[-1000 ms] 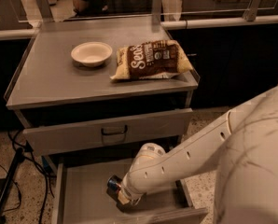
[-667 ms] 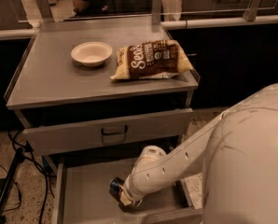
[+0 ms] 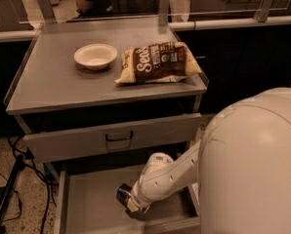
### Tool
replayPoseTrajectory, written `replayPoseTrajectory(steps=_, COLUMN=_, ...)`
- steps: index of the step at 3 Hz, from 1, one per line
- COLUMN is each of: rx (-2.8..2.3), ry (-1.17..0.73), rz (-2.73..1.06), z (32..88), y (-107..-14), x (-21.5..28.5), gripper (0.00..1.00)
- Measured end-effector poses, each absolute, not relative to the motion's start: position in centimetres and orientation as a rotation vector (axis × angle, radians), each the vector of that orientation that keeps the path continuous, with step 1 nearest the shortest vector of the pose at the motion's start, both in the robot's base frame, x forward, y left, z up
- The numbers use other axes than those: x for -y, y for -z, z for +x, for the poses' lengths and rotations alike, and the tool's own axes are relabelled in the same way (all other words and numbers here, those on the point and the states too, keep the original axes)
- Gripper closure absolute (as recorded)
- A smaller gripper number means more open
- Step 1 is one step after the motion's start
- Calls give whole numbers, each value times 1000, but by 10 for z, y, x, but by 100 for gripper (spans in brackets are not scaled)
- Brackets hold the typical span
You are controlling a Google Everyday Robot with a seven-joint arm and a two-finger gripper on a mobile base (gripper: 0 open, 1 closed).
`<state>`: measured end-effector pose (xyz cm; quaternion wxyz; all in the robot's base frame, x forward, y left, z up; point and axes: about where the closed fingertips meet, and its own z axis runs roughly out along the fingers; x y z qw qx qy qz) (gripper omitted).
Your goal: Place redbull can into middle drawer
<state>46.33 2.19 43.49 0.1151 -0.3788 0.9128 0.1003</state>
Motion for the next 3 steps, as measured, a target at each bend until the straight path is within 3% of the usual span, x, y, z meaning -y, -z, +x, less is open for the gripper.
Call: replayPoseTrajectory(steps=3, rx=-2684, ry=-316, rz=-1097, z=478, y=-393, x=-25, gripper=100)
